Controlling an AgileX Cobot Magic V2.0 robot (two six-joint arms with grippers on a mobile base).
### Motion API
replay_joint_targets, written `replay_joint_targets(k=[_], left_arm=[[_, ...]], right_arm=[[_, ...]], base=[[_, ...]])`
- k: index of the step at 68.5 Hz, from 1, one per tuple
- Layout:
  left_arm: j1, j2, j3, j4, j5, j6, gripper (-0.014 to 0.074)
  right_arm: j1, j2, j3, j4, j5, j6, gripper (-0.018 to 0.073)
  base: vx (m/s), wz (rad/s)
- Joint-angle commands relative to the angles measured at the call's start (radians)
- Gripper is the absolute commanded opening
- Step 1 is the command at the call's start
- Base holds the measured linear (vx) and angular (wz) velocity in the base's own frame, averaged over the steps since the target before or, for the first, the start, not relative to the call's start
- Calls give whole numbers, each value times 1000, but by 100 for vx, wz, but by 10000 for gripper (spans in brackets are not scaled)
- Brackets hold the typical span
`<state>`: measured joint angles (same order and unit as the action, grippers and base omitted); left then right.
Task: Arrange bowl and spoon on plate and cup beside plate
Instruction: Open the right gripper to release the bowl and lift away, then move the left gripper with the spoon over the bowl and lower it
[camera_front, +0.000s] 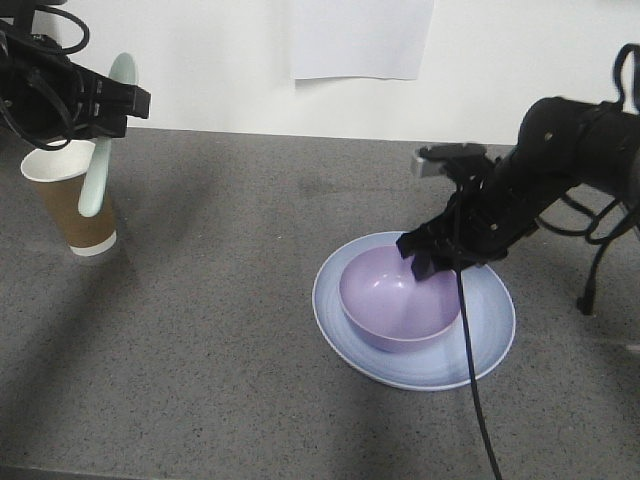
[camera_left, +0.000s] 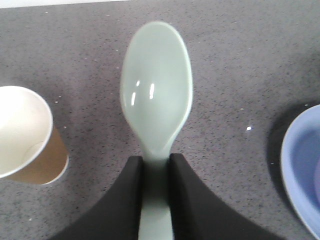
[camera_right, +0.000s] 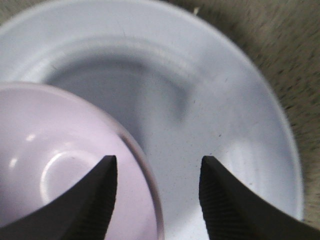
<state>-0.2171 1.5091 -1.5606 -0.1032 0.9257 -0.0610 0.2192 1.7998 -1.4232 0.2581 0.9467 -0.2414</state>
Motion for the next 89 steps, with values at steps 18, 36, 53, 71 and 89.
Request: replay_joint_targets(k=[18,36,53,71,89], left_arm=[[-5,-32,-26,-26,-153,1,-6],[-22,-32,-29,-116,-247,147,-6],[-136,37,-159,-249,-171,319,-6],[-287,268,-389,-179,142,361,1],[-425,456,-569,-95,277,355,4]], right_arm=[[-5,-390,-33,-83,-166,-4,381],[-5,-689,-32,-201,-244,28,377],[-5,-907,-30,-470,-256,265,181],[-5,-1052,56,-725,-214,461,-11],[-5,-1105,194,-725,-301,466,-9]], base=[[0,0],[0,0],[0,0],[0,0],[0,0]])
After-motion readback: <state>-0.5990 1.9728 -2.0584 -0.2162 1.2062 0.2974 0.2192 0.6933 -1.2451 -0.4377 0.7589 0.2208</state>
